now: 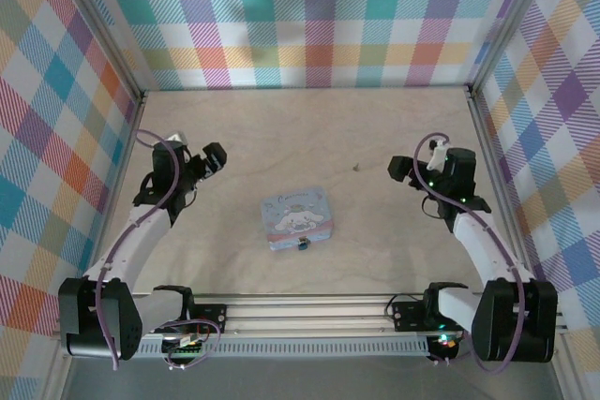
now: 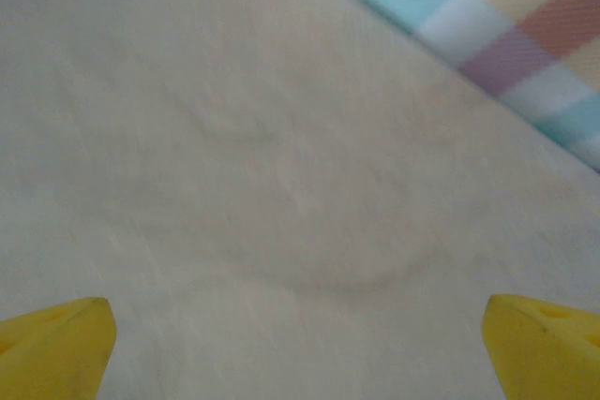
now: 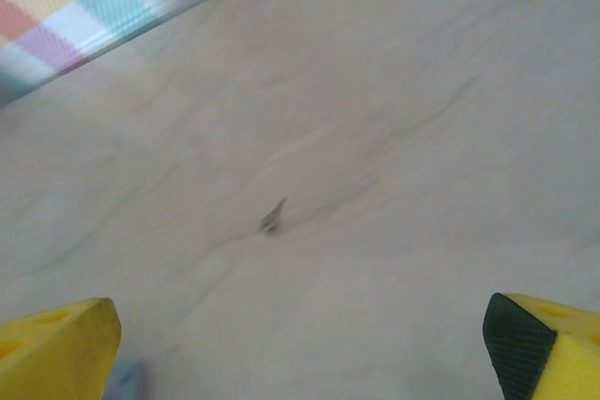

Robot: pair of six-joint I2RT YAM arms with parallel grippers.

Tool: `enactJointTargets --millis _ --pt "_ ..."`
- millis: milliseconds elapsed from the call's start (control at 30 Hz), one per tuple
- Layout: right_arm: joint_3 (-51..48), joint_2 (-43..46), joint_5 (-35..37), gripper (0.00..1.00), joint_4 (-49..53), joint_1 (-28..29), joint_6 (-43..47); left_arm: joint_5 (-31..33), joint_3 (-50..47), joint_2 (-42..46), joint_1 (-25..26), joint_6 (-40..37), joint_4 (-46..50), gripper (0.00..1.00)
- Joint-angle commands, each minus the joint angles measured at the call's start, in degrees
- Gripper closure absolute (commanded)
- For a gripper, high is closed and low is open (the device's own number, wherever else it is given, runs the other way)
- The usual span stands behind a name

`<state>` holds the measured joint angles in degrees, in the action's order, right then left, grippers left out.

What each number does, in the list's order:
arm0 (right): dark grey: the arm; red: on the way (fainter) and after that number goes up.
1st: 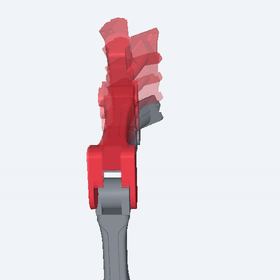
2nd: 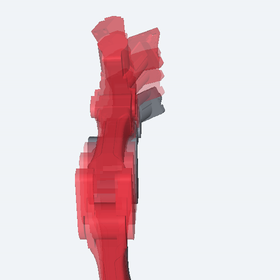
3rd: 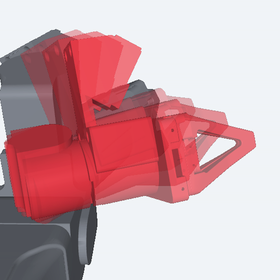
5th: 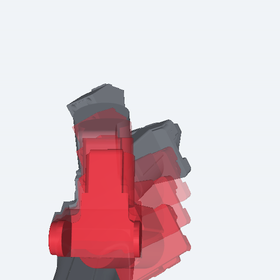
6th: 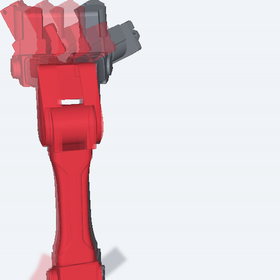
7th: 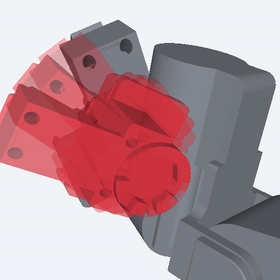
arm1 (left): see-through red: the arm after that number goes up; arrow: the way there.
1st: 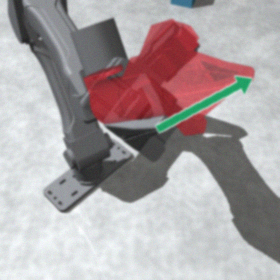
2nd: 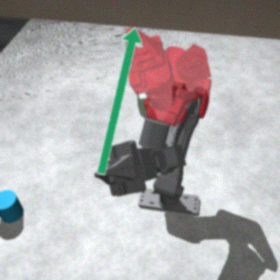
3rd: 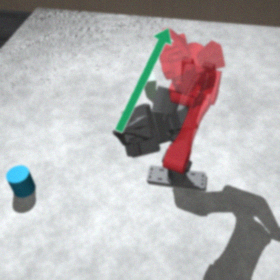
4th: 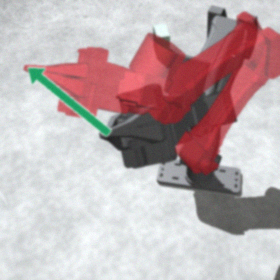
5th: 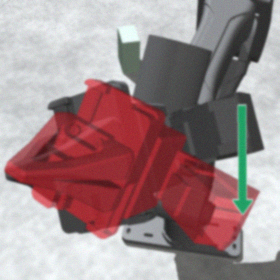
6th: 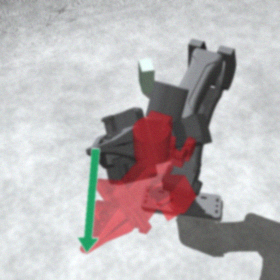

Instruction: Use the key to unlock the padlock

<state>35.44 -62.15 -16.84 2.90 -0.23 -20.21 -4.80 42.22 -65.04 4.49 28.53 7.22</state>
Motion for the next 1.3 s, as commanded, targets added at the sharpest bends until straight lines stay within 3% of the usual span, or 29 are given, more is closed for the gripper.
enactJointTargets --millis 0,233,367,467,733,1100,1267 --pt "-0.35 2.12 -9.95 0.0 9.1 3.83 -9.55 -10.97 0.58 1.79 2.71 9.37 12.47 0.0" --pt "0.45 -1.25 -5.47 0.0 9.61 22.49 -13.62 -16.04 0.85 1.41 13.59 12.26 17.18 0.0" --pt "2.02 -7.09 -3.25 0.0 8.19 28.44 -14.21 -14.28 0.25 0.52 17.44 12.16 19.06 0.0" --pt "4.11 -11.33 -3.45 0.0 7.45 31.69 -13.89 -16.98 -2.93 0.11 19.04 14.92 15.19 0.01" --pt "6.77 -18.57 -5.32 0.0 1.98 35.72 -16.0 -23.91 -5.76 -4.99 24.09 19.07 4.58 0.08" --pt "12.33 -25.42 -8.73 0.08 0.67 37.76 -16.71 -19.45 0.19 -12.96 24.69 19.07 0.98 0.11" --pt "15.52 -28.28 -7.76 0.08 0.55 37.76 -16.63 -18.98 6.88 -19.33 21.86 17.82 0.01 0.11"
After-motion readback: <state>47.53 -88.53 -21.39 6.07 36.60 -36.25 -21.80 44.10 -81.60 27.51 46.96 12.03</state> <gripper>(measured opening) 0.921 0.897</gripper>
